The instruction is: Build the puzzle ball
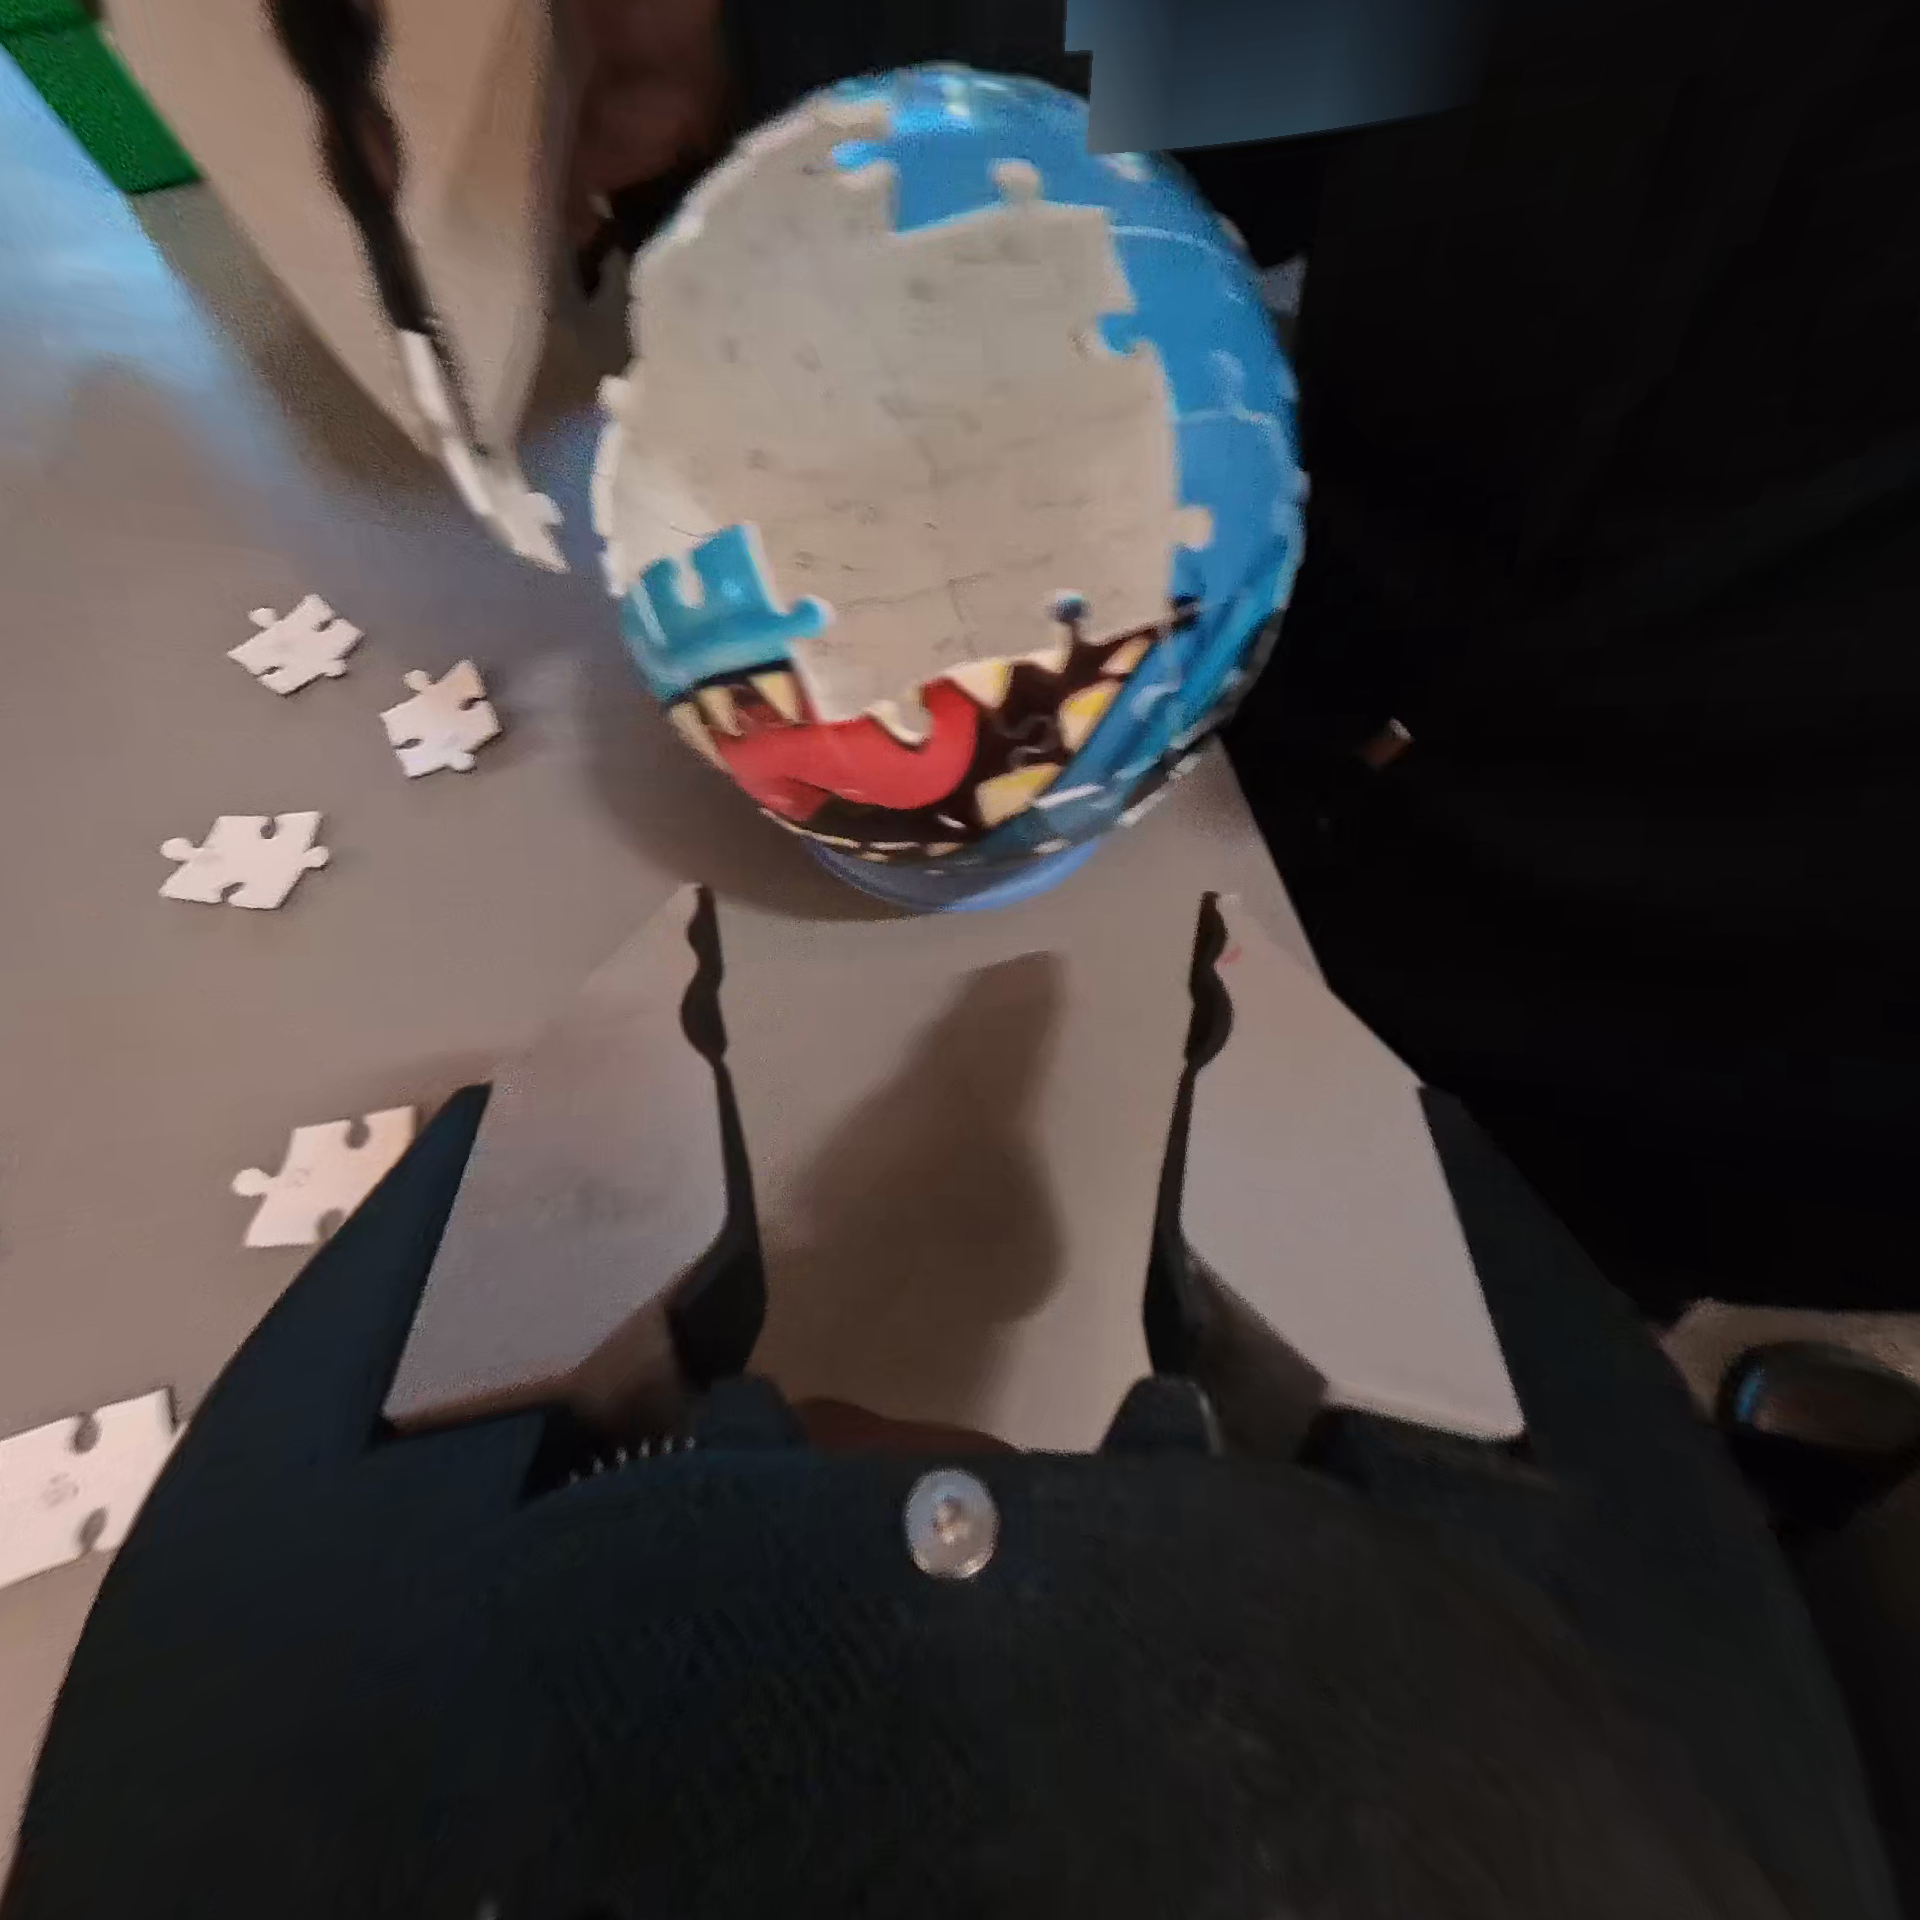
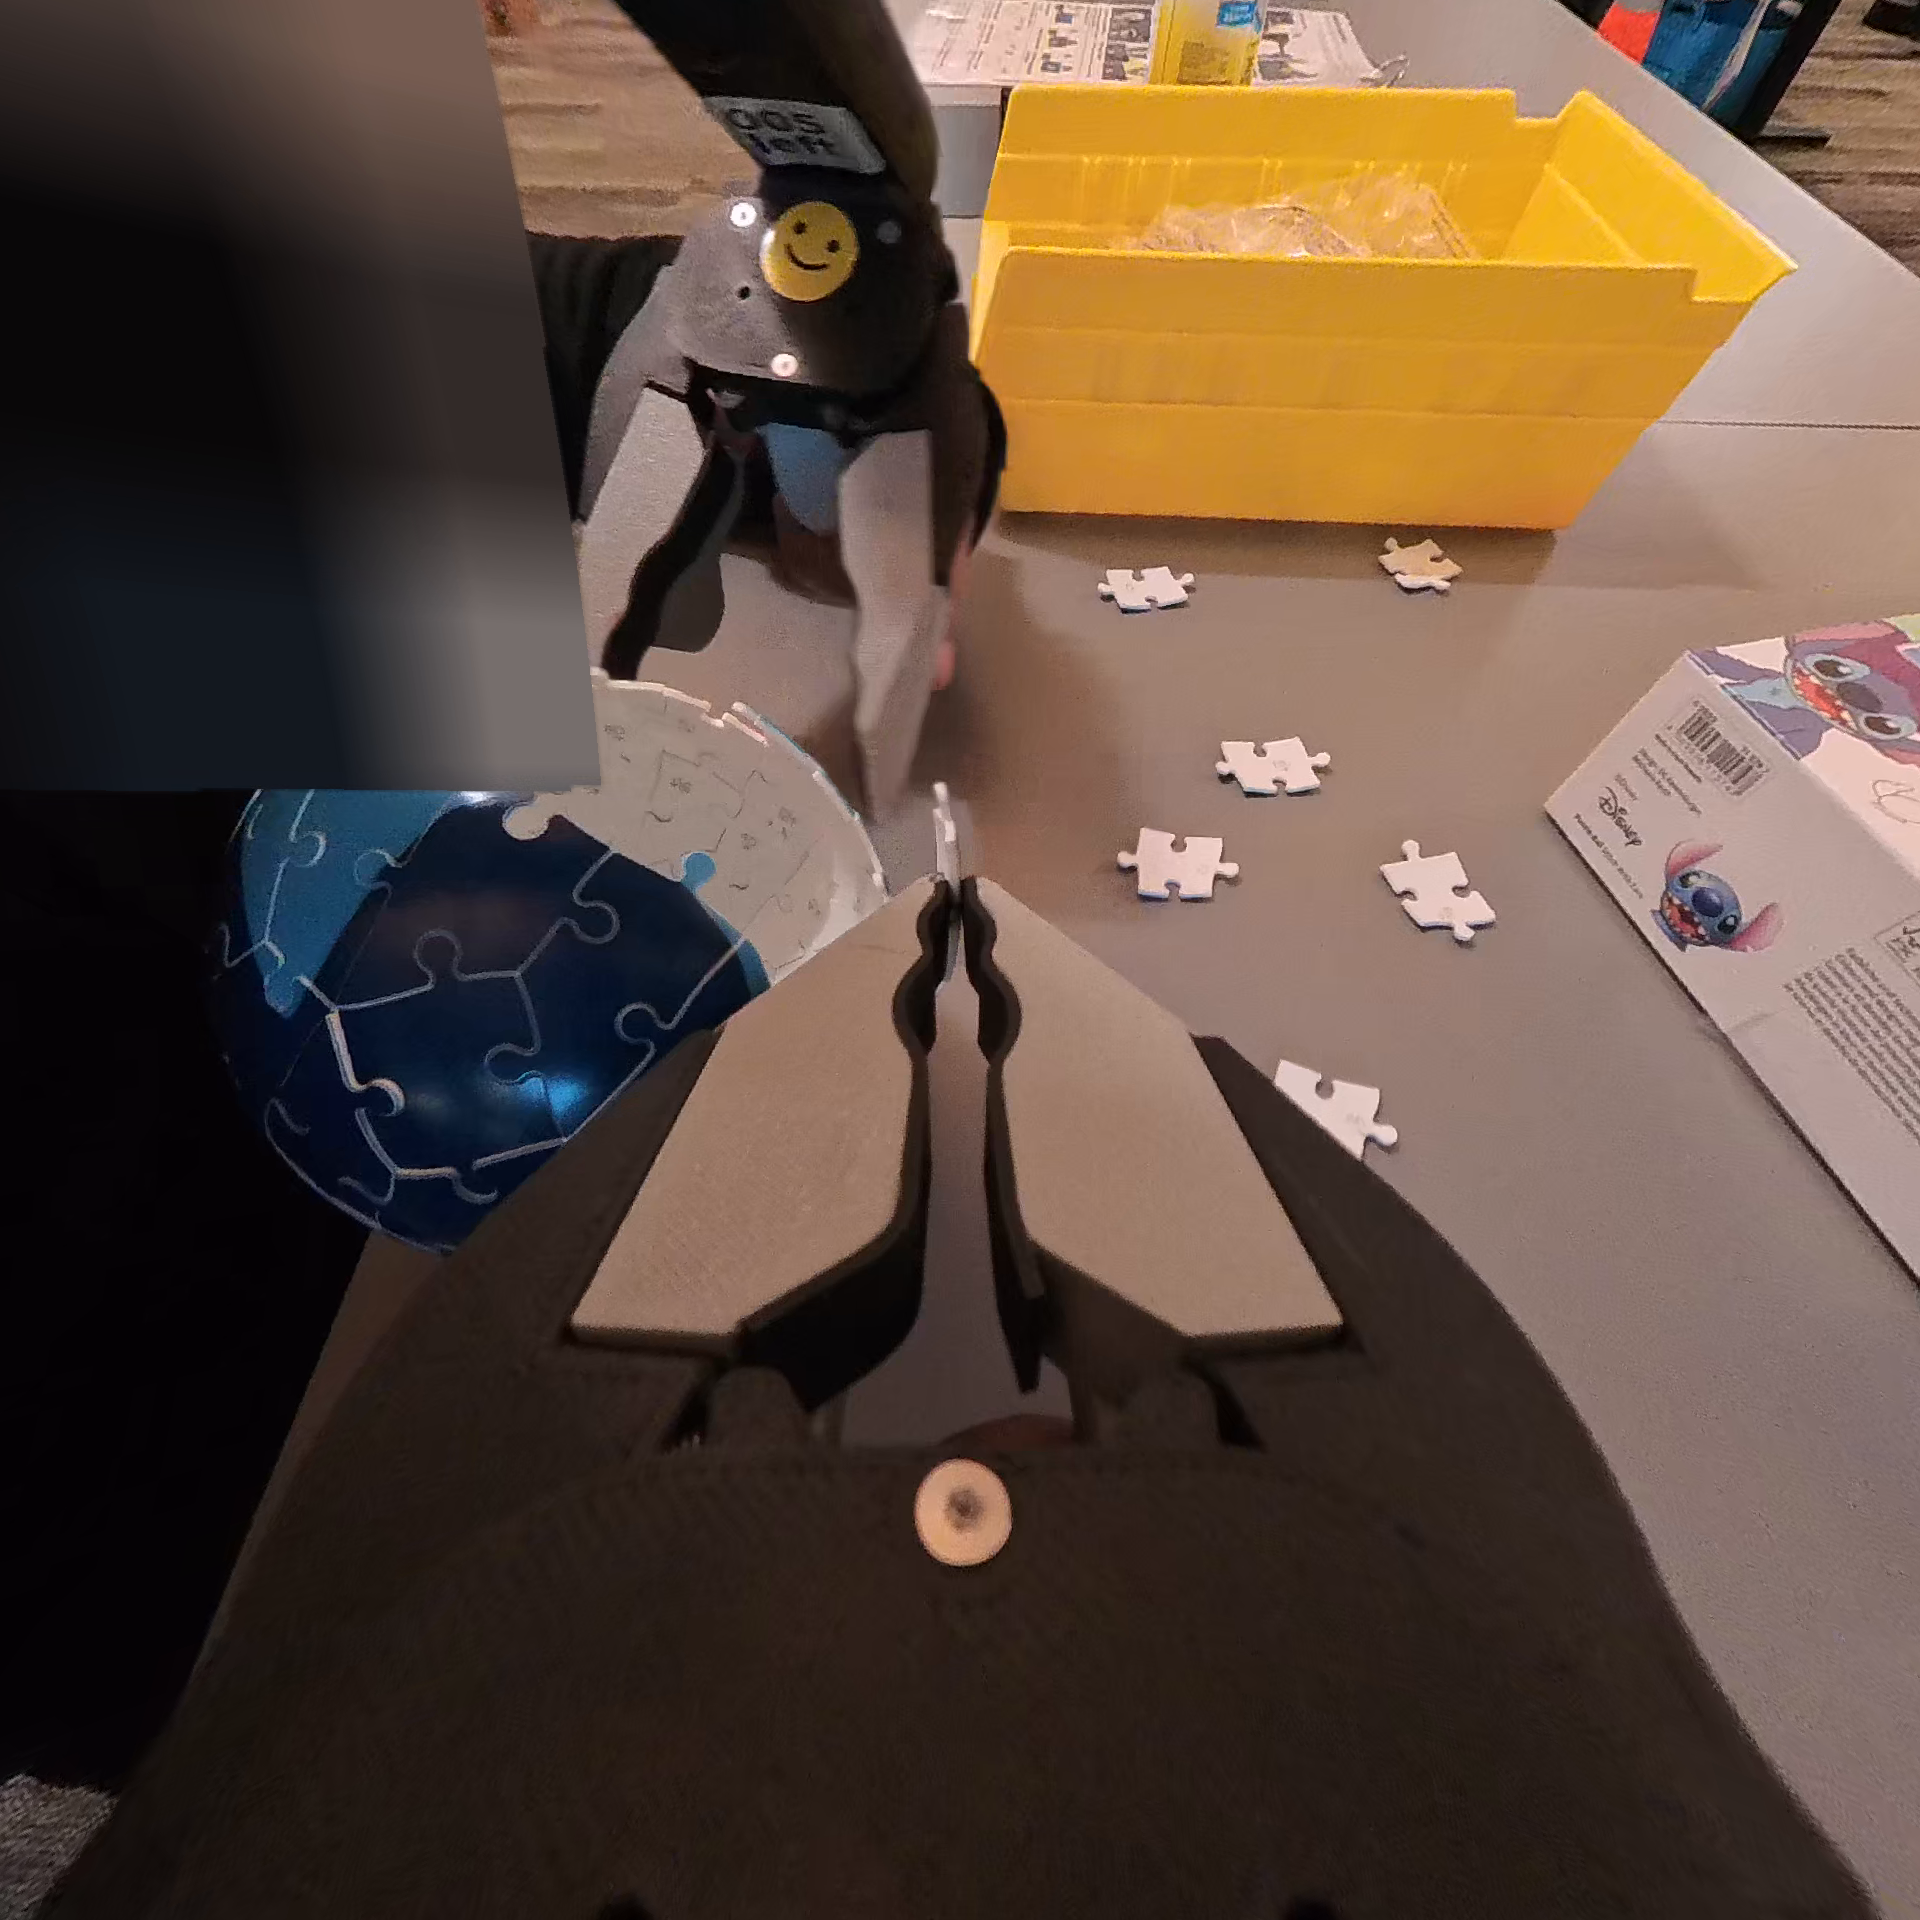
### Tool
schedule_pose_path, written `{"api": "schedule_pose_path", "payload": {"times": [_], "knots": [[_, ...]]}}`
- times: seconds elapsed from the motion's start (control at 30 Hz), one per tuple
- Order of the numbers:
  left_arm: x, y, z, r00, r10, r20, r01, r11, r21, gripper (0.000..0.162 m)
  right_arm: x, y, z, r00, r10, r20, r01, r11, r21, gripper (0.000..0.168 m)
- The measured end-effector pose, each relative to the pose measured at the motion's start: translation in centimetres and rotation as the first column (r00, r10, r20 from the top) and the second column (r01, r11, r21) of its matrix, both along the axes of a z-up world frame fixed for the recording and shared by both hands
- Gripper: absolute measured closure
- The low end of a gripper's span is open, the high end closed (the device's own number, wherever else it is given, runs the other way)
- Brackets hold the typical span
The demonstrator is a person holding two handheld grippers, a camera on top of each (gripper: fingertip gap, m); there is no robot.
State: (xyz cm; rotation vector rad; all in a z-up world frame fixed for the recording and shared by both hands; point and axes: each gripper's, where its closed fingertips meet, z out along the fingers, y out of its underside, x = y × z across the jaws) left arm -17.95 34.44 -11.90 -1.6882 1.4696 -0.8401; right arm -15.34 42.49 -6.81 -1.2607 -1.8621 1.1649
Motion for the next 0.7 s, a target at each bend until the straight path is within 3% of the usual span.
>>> {"api": "schedule_pose_path", "payload": {"times": [0.2,0.33,0.7], "knots": [[2.3,0.9,-0.5,0.999,-0.042,0.031,0.043,0.999,-0.025,0.052,0.5,0.3,0.0,1.000,-0.017,-0.010,0.017,1.000,0.016,0.168],[3.2,-0.1,-1.3,0.994,-0.109,0.012,0.109,0.993,-0.039,0.052,0.4,-0.1,0.3,1.000,0.007,-0.022,-0.008,0.999,-0.037,0.168],[2.2,-1.5,-0.5,0.995,-0.085,0.045,0.086,0.996,-0.035,0.059,-0.2,-1.7,-0.3,0.997,0.076,-0.022,-0.076,0.997,0.006,0.168]]}}
